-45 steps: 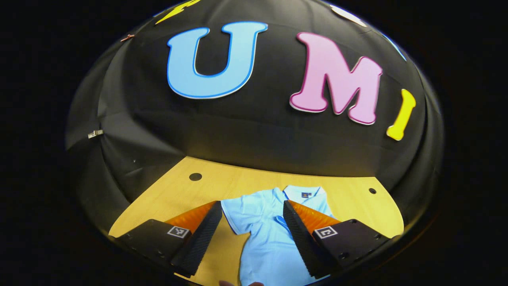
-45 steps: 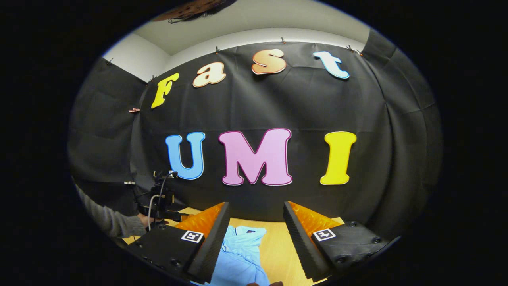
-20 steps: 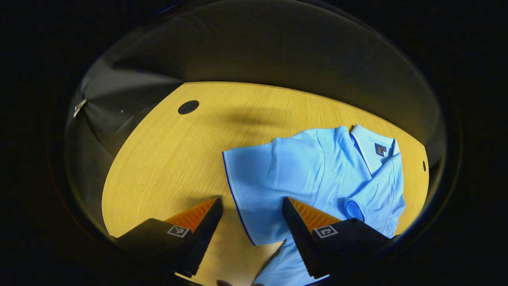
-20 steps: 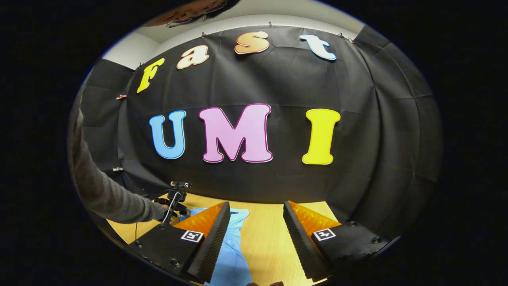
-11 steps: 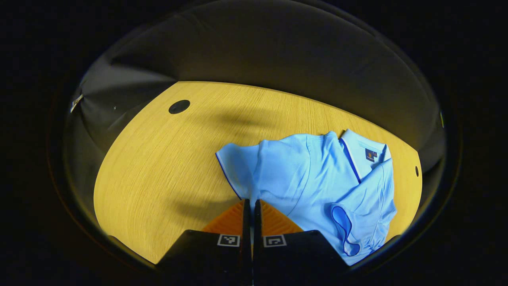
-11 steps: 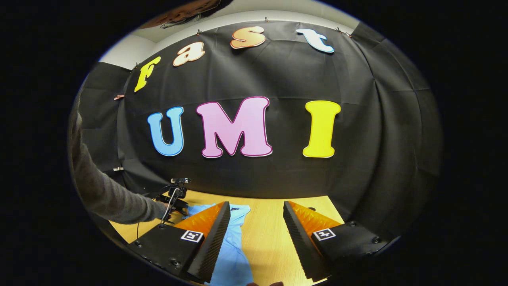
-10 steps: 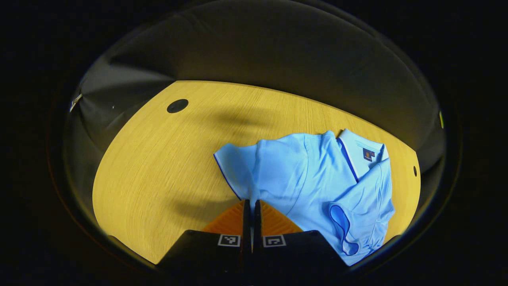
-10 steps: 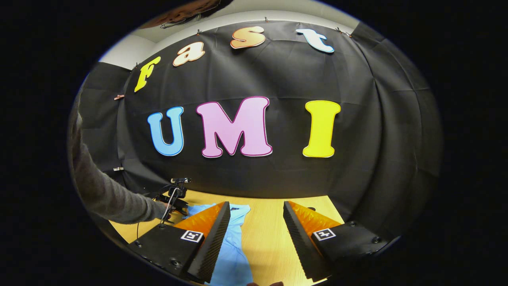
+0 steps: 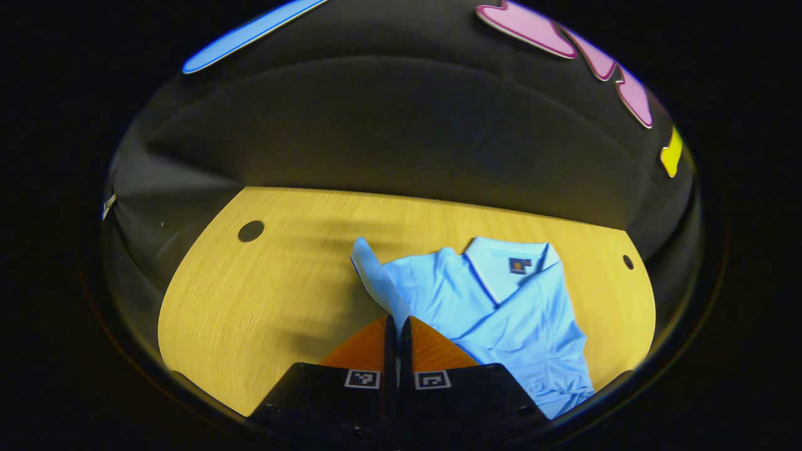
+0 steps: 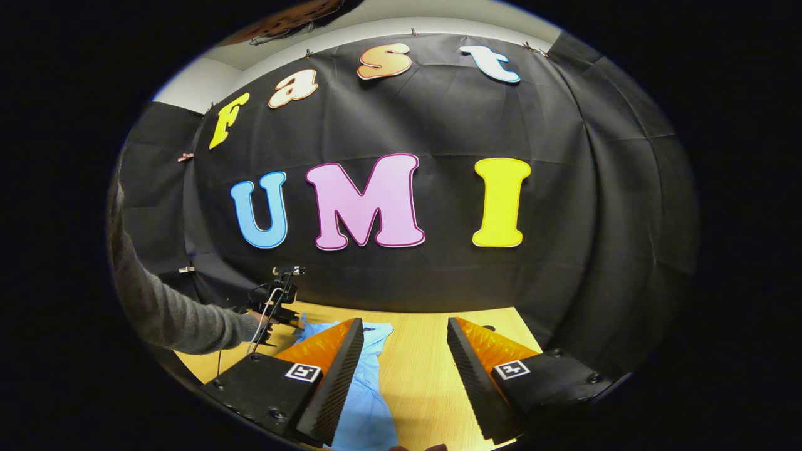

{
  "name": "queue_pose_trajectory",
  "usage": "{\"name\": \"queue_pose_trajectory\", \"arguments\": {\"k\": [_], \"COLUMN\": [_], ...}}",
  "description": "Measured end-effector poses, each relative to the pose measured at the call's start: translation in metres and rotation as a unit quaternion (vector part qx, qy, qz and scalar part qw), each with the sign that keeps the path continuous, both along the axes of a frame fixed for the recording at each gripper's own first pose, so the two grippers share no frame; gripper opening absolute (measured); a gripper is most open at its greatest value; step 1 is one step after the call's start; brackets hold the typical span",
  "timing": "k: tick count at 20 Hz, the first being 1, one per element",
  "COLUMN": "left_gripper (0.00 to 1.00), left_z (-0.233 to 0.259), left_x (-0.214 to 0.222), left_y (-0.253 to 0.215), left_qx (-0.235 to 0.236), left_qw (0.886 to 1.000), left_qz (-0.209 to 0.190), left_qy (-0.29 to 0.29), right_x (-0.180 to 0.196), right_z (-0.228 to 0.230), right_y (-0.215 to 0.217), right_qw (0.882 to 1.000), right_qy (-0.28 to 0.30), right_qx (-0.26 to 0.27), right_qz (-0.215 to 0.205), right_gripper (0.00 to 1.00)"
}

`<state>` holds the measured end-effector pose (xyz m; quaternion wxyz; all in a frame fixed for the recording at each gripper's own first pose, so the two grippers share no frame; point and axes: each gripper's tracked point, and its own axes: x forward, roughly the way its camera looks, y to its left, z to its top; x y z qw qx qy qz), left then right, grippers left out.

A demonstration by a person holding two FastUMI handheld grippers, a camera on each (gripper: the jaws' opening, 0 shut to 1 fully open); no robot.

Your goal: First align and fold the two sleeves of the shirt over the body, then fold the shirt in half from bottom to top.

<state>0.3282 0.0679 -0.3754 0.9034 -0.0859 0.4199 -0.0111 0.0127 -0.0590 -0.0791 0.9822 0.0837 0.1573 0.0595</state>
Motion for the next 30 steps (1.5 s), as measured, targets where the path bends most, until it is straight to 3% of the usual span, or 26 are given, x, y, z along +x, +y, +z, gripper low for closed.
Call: {"name": "queue_pose_trajectory", "arguments": {"k": [7,9,10,14,27,29,30], "left_gripper": [0.06,0.01,0.06,0.06,0.08,0.13,0.31], "left_z": [0.045,0.043,0.041,0.015,-0.043,-0.043,-0.045], "left_x": [-0.02,-0.034,-0.042,-0.067,-0.089,-0.09,-0.092], "left_y": [-0.093,-0.121,-0.134,-0.177,-0.198,-0.202,-0.207], "left_qx": [-0.022,-0.023,-0.022,-0.005,0.04,0.031,0.022], "left_qw": [0.994,0.99,0.987,0.975,0.966,0.965,0.964], "left_qz": [-0.1,-0.136,-0.156,-0.221,-0.254,-0.257,-0.261], "left_qy": [-0.047,-0.045,-0.042,-0.018,0.041,0.042,0.045], "right_x": [-0.008,-0.01,-0.012,-0.017,-0.023,-0.024,-0.024], "right_z": [0.004,0.004,0.004,0.002,0.0,0.001,0.001], "right_y": [-0.005,-0.007,-0.009,-0.013,-0.027,-0.027,-0.026], "right_qw": [1.0,1.0,1.0,1.0,1.0,1.0,1.0], "right_qy": [-0.004,-0.003,-0.003,0.001,0.006,0.006,0.006], "right_qx": [0.003,0.006,0.006,0.009,0.005,0.004,0.004], "right_qz": [0.0,-0.003,-0.004,-0.008,-0.02,-0.019,-0.02], "right_gripper": [0.84,0.85,0.85,0.85,0.85,0.85,0.85]}}
